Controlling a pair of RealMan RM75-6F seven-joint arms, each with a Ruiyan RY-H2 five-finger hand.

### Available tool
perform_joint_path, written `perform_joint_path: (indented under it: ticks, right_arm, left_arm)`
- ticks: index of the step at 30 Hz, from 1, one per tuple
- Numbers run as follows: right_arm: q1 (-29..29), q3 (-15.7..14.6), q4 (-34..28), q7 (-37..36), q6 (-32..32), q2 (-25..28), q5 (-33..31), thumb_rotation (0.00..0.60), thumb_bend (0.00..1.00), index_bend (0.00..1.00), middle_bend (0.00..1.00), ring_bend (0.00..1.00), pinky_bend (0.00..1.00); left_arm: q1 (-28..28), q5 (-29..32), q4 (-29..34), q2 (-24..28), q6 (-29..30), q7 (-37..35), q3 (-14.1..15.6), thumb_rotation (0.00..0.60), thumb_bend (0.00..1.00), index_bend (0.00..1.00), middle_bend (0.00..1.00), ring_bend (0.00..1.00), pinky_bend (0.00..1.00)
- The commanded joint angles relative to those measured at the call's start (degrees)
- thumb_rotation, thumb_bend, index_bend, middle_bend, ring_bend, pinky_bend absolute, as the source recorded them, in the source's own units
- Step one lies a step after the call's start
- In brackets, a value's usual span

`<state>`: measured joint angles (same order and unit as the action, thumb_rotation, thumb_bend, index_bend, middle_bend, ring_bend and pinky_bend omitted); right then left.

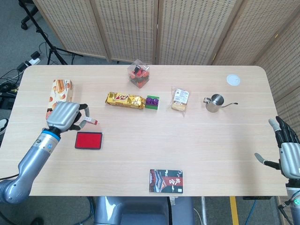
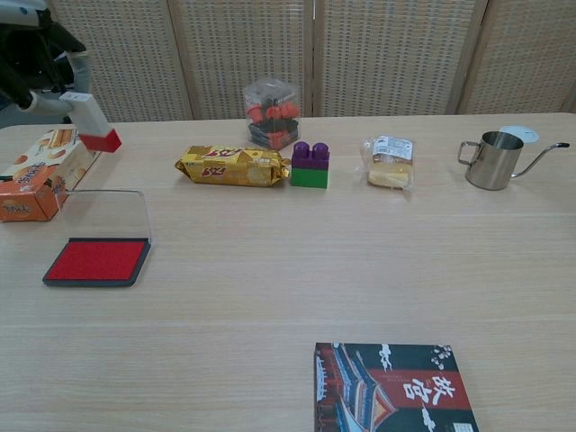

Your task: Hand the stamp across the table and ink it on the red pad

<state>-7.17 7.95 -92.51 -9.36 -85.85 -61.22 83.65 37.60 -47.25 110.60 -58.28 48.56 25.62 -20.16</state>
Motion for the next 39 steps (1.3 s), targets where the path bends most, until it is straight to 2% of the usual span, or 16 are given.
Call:
perform_joint_path:
  ticks: [1, 6, 12, 24, 39]
  right_arm:
    - [0.1, -0.1, -0.2, -0.2, 0.0, 0.1, 0.2, 0.6, 0.0, 0.0, 0.0, 0.0, 0.11]
    - [0.1, -0.3, -0.3, -0.8, 0.3, 0.4, 0.3, 0.6, 0.0, 0.0, 0.0, 0.0, 0.11]
    - [-0.1, -0.2, 0.0, -1.8, 0.9, 0.6, 0.1, 0.6, 0.0, 0.0, 0.0, 0.0, 0.11]
    - [-0.7, -0.1, 0.7, -2.1, 2.7, 0.5, -1.0, 0.6, 0.0, 0.0, 0.0, 0.0, 0.11]
    - [-1.1, 0.3, 1.3, -1.8, 4.2, 0.2, -2.4, 0.6, 0.0, 0.0, 0.0, 0.0, 0.11]
  left_arm:
    - [-6.9, -10.2, -0.3, 2.7, -1.4, -9.6, 4.3, 0.6, 0.46, 0.62, 1.0, 1.0, 0.93]
    - [-10.7, -19.0, -6.0, -0.1, 1.2, -16.8, 7.7, 0.6, 0.46, 0.63, 1.0, 1.0, 0.93]
    - [-11.5, -22.0, -12.9, -5.1, 2.8, -20.1, 10.2, 0.6, 0.46, 0.63, 1.0, 1.0, 0.93]
    - [-9.3, -20.6, -20.6, -12.1, 1.7, -21.6, 11.2, 0.6, 0.47, 0.63, 1.0, 1.0, 0.93]
    - [-5.7, -14.8, -24.2, -15.4, -1.5, -17.8, 11.6, 0.6, 0.48, 0.63, 1.0, 1.0, 0.93]
